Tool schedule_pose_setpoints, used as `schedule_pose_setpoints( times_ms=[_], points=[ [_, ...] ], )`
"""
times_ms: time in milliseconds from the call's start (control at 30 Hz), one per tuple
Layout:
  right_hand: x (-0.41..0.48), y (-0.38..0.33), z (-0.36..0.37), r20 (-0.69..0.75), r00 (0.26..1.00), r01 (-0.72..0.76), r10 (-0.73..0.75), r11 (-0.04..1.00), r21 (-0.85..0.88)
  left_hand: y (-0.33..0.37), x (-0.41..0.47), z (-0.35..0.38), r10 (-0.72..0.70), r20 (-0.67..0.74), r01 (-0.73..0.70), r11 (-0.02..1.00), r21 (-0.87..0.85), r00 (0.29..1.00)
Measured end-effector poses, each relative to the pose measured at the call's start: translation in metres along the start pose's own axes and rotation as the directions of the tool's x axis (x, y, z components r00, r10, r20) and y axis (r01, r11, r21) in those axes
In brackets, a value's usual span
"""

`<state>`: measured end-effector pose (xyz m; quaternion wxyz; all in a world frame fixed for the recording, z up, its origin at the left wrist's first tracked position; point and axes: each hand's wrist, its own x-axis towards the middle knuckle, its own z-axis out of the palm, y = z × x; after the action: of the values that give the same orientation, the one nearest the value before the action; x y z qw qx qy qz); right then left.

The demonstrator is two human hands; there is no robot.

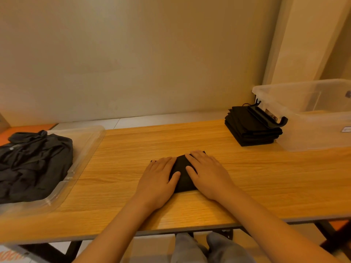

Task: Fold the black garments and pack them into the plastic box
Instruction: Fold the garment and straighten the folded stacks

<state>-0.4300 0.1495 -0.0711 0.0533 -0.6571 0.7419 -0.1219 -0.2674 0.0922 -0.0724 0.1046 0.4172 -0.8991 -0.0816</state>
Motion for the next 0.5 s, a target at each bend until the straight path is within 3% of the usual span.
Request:
schedule_pose_setpoints(
  times_ms=[200,333,433,500],
  points=[
    [-0.005,0.009,-0.003,0.015,0.997,-0.071,0.071,0.996,0.048,-0.017,-0.009,-0.005,-0.049,0.023,0.051,0.995,-0.090,0.999],
    [-0.011,0.016,-0.013,0.032,0.990,-0.144,0.141,0.960,0.241,-0.025,-0.007,-0.012,-0.014,0.080,0.027,0.987,-0.162,0.997],
    [-0.025,0.024,-0.025,-0.077,0.983,-0.133,0.169,0.929,0.344,-0.027,-0.016,-0.021,0.081,-0.067,-0.086,0.993,-0.083,0.994],
    [-0.036,0.021,-0.032,-0.207,0.976,-0.007,0.070,0.958,0.286,-0.010,-0.028,-0.027,0.173,-0.142,-0.180,0.983,-0.034,0.975]
  ],
)
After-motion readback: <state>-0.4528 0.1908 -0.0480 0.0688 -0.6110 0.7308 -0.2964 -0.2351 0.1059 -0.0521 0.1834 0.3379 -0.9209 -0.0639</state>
